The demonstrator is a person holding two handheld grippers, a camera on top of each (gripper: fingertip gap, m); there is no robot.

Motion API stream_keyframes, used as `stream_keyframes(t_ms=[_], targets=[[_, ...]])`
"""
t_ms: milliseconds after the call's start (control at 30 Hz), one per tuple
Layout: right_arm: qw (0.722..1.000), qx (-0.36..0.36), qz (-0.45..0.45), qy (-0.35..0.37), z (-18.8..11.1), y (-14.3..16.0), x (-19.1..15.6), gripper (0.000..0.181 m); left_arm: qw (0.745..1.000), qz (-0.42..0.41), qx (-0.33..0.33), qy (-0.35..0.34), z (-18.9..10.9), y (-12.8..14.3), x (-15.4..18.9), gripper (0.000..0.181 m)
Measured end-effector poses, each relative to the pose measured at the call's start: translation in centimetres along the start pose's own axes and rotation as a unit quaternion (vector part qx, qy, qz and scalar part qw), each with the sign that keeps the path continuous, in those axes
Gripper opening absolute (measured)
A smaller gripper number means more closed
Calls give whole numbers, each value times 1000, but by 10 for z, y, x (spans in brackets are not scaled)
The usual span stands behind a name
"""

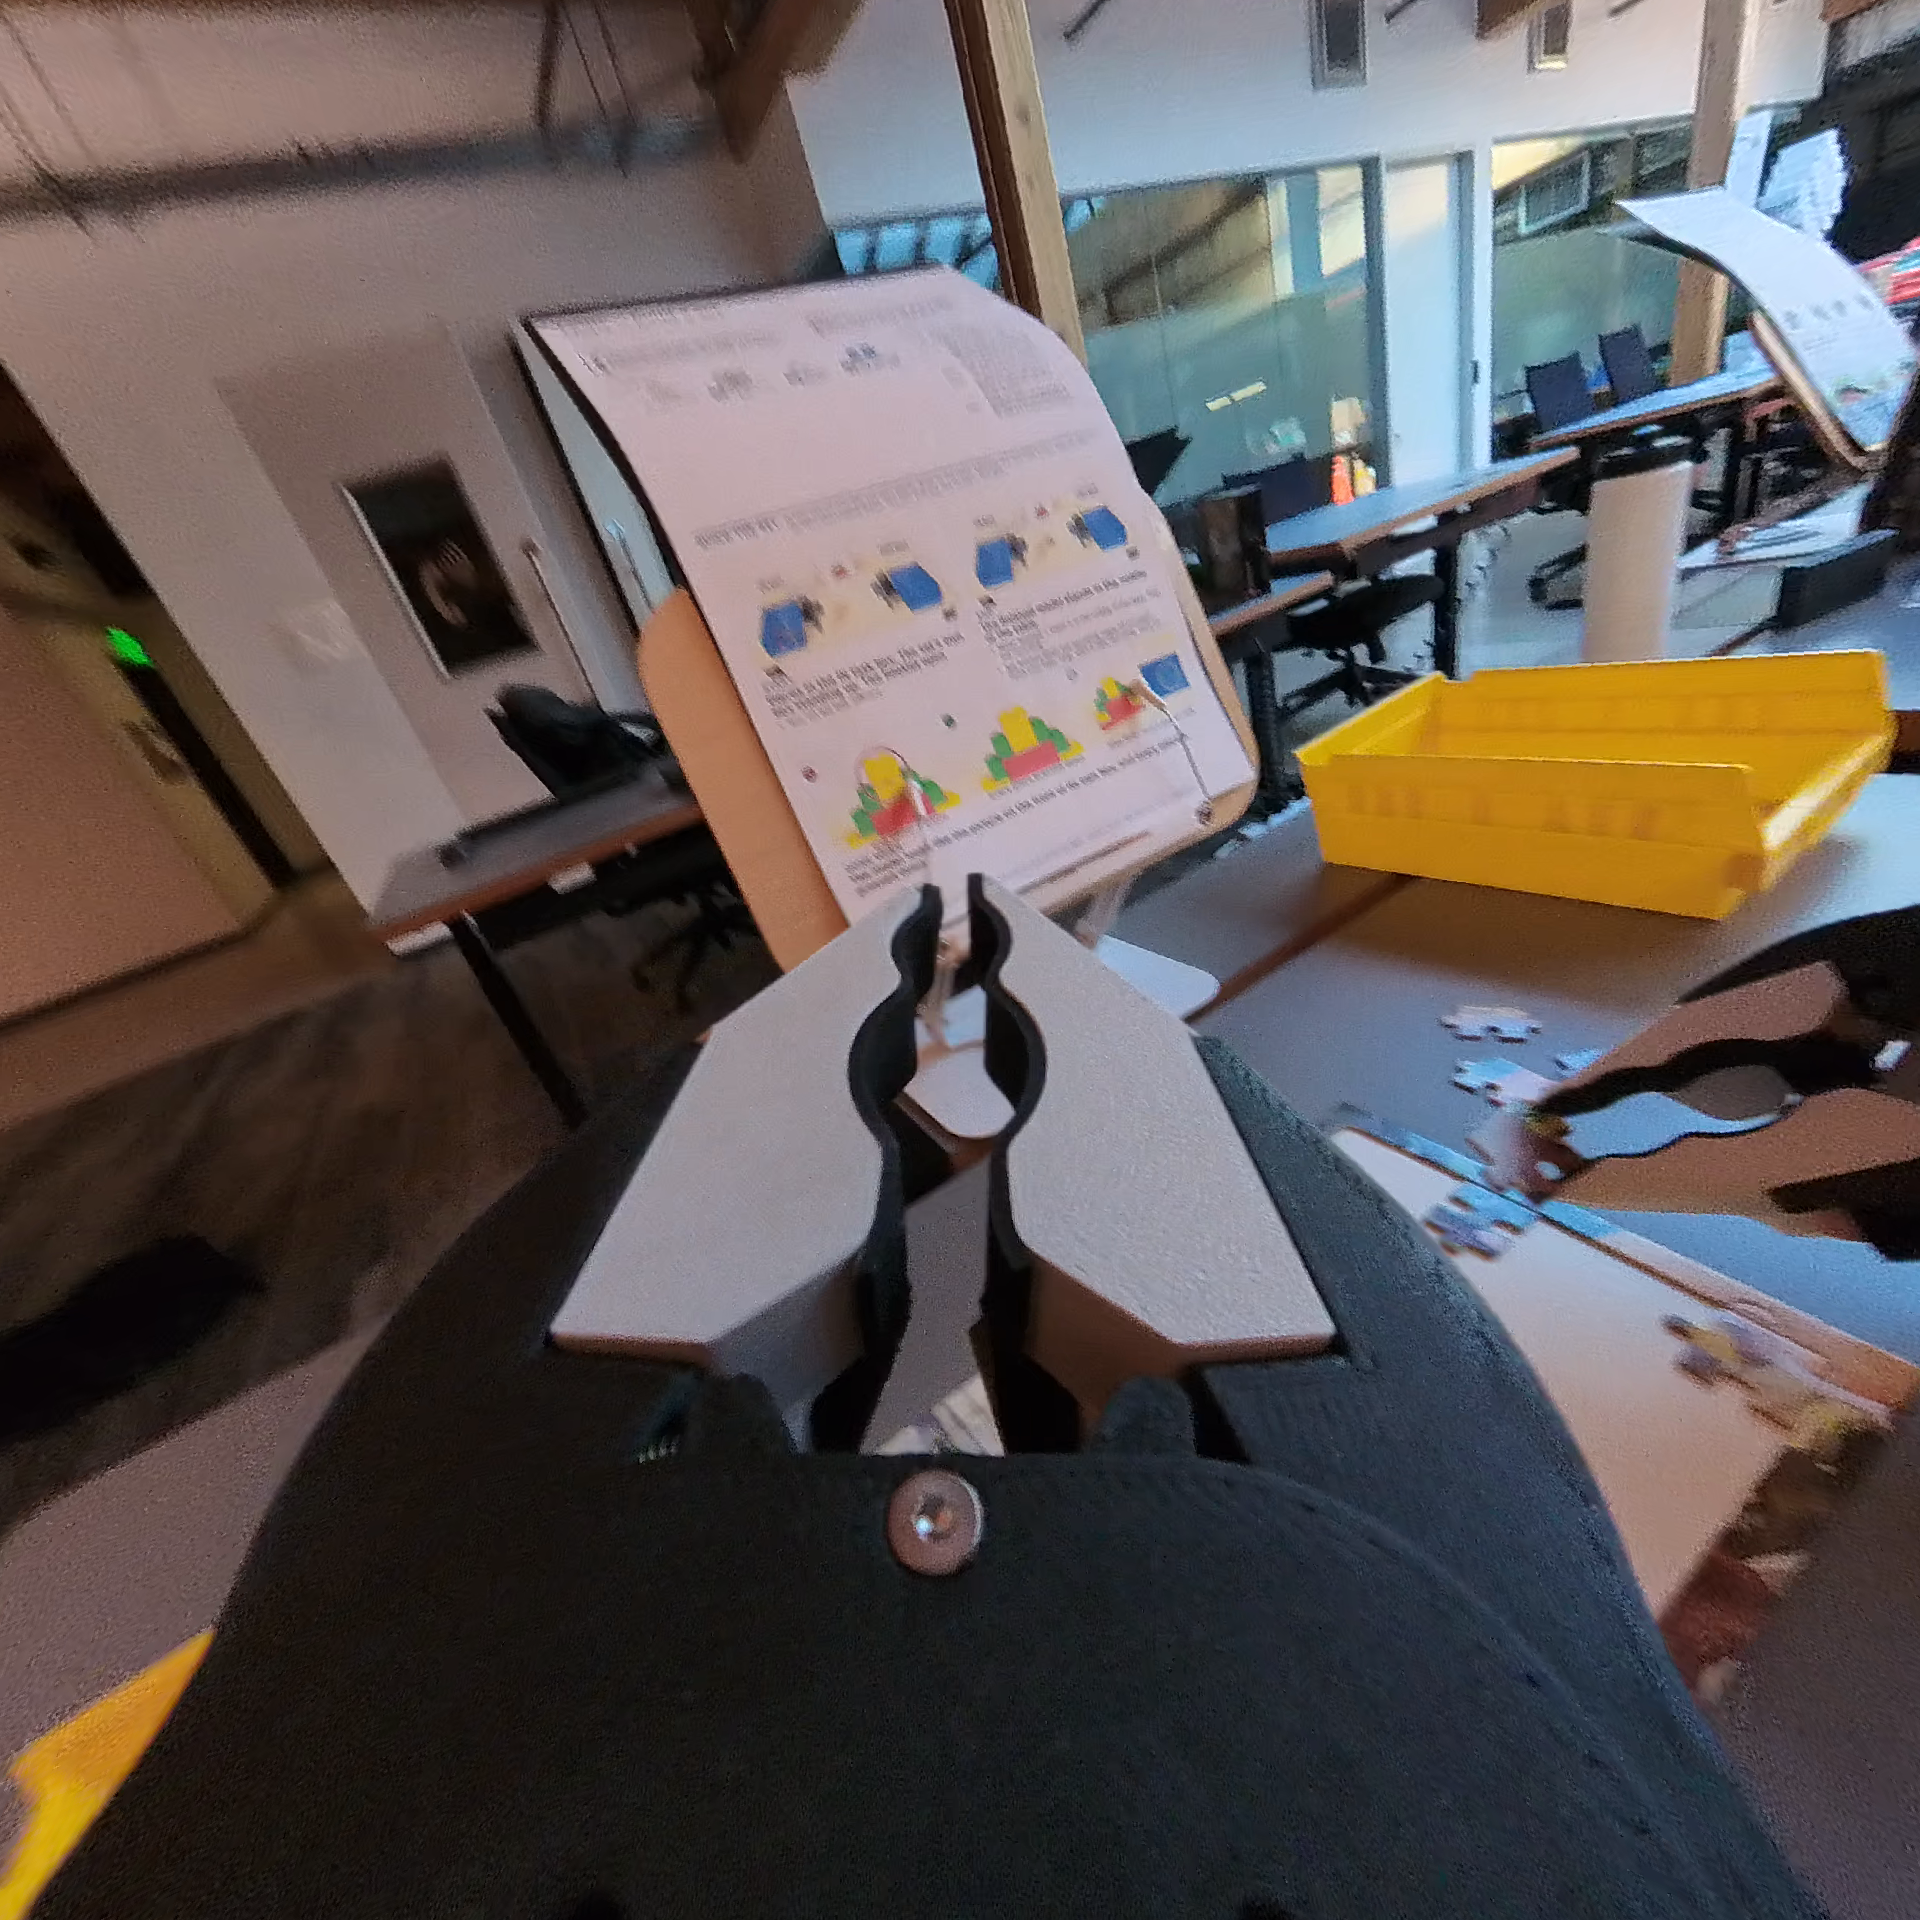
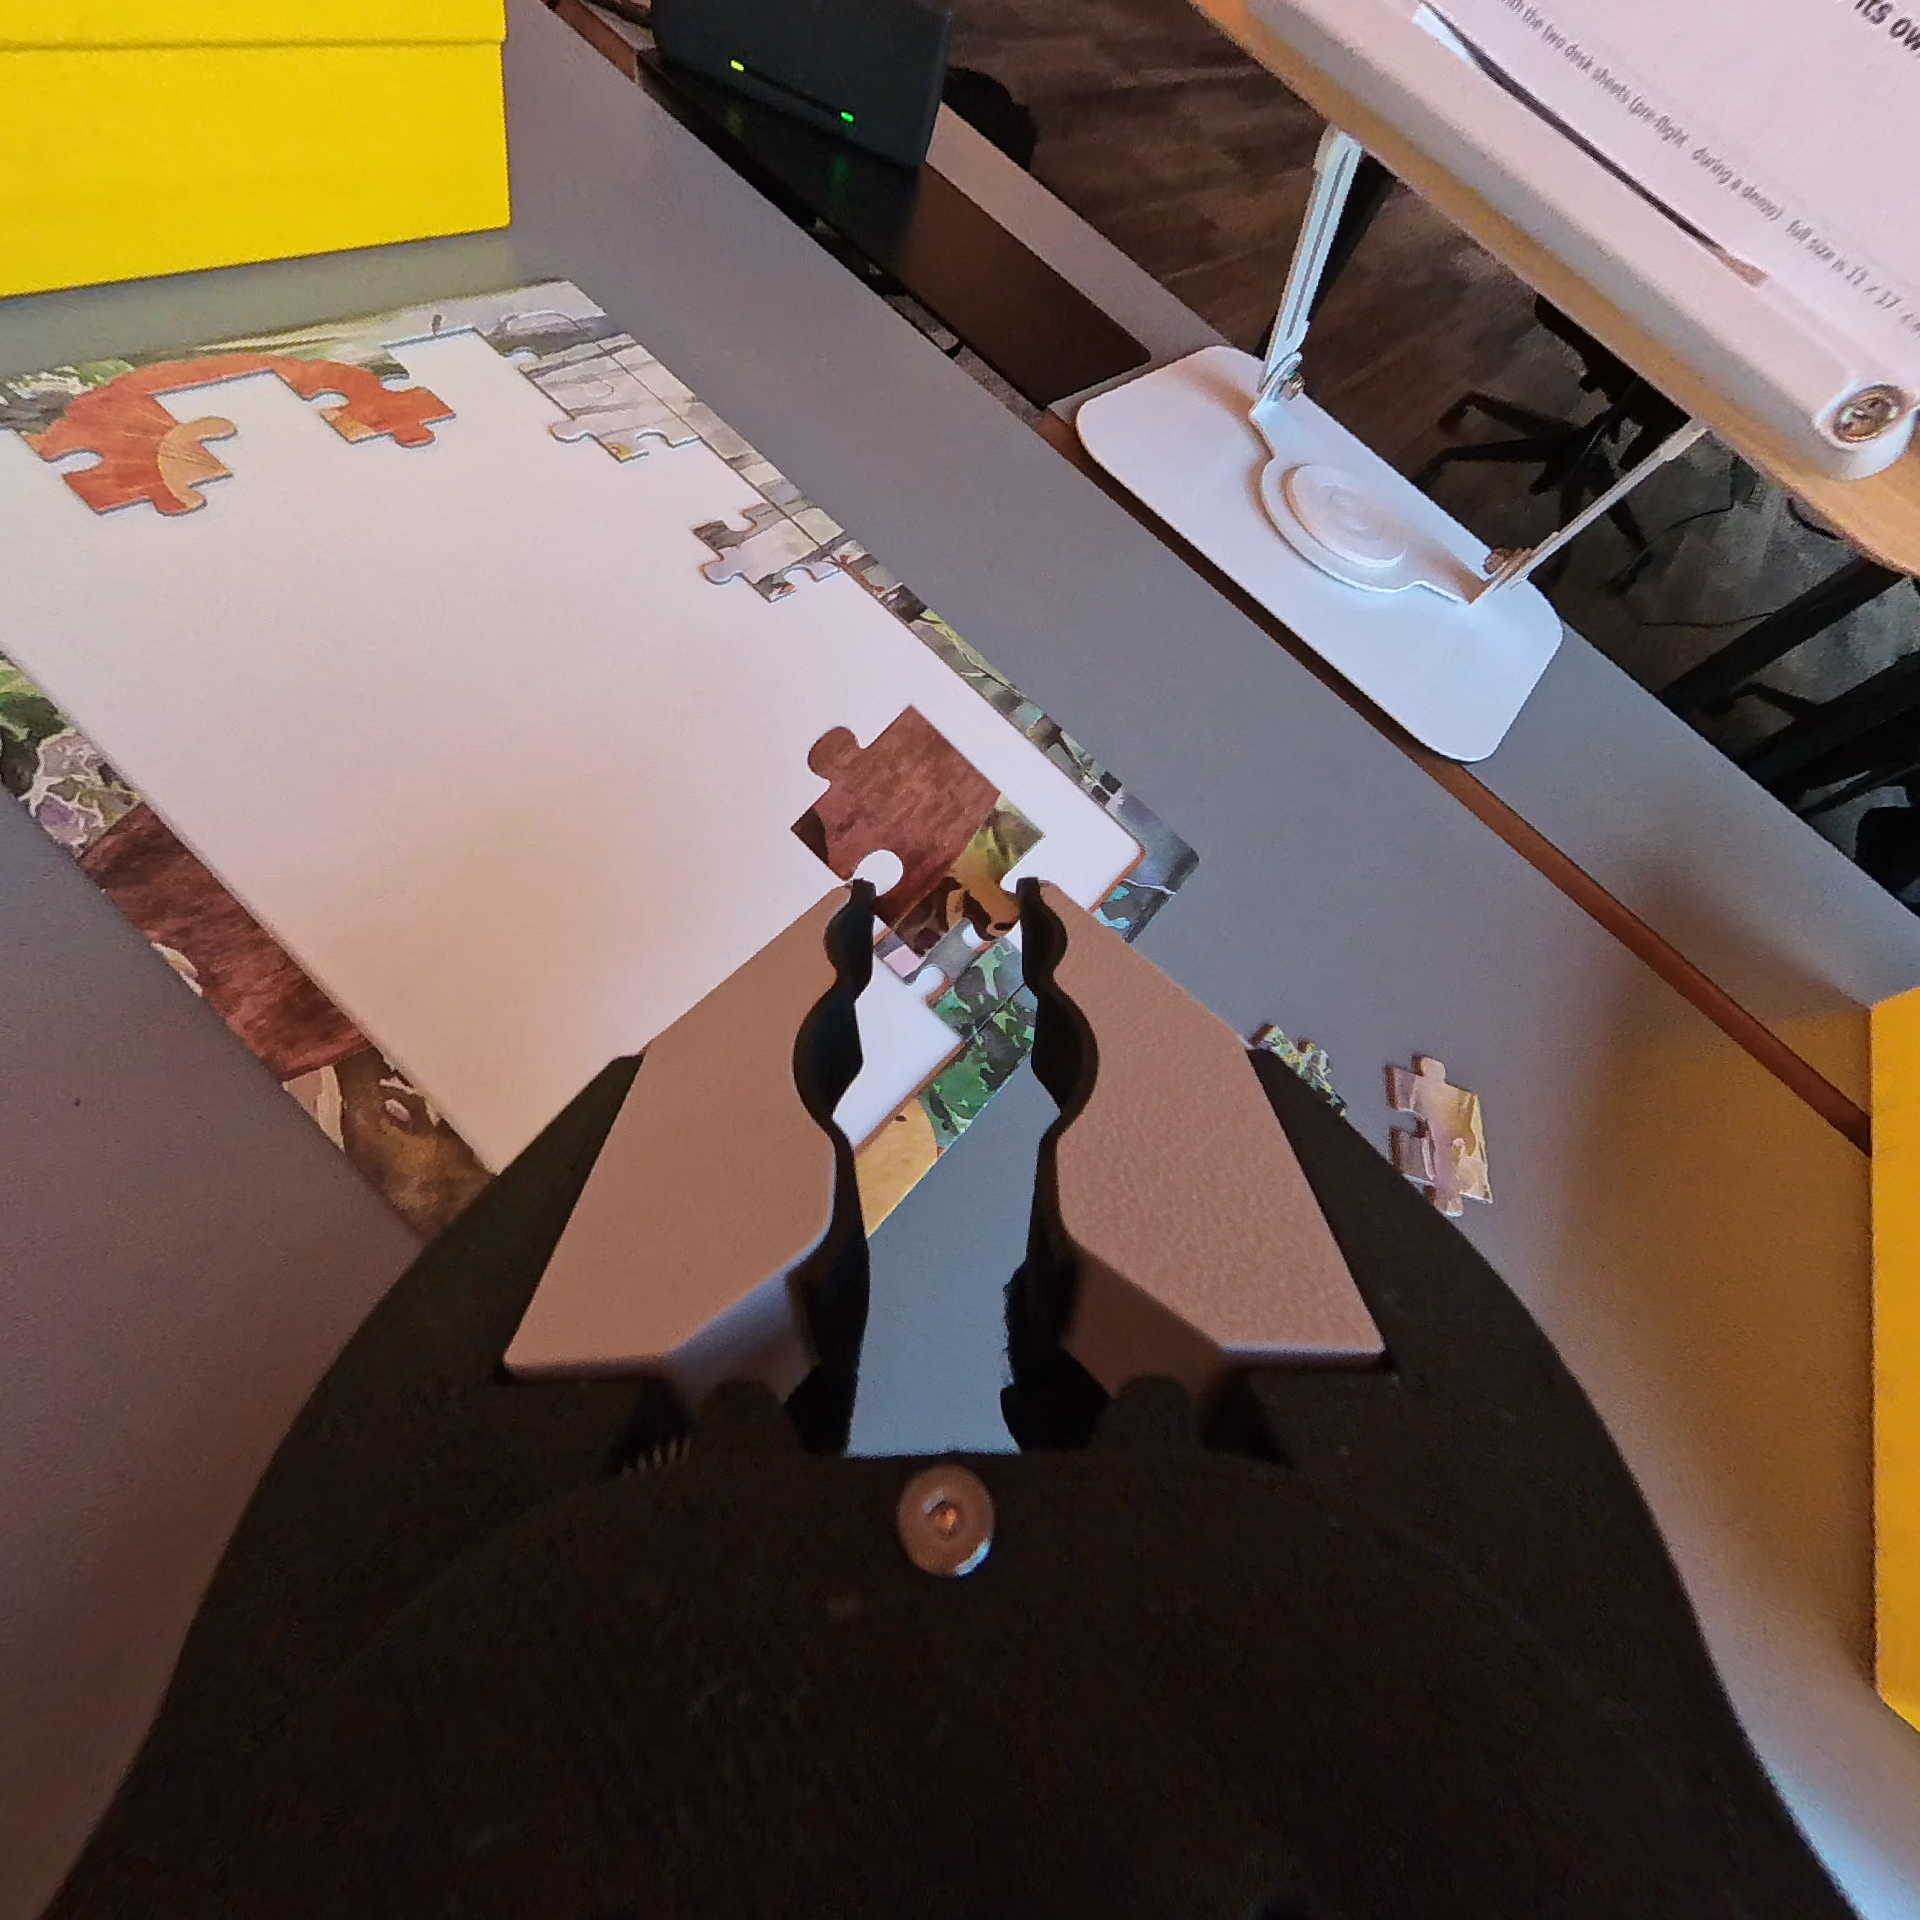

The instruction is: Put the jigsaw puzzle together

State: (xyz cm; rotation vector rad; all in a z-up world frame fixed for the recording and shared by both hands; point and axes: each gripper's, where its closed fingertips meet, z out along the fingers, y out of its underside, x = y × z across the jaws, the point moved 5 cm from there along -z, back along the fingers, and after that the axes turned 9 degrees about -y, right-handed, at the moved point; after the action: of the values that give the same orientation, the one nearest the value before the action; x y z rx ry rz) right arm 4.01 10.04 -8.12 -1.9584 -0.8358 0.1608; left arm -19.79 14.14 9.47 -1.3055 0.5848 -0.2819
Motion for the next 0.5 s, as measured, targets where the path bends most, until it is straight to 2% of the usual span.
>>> stream_keyframes(t_ms=[100,200,367,433,500], targets=[[1000,-4,1,-4,2,1,-1,28,999,-31,-22,24,4,5,7,6],[1000,-9,8,-6,3,3,-1,28,998,-26,-48,37,6,11,10,6],[1000,-7,24,-18,5,5,-1,28,989,-29,-124,72,12,32,21,5],[1000,-1,22,-19,5,3,-1,28,970,-84,-186,129,15,50,37,8],[1000,9,15,-18,3,0,-2,28,930,-177,-251,203,17,65,55,13]])
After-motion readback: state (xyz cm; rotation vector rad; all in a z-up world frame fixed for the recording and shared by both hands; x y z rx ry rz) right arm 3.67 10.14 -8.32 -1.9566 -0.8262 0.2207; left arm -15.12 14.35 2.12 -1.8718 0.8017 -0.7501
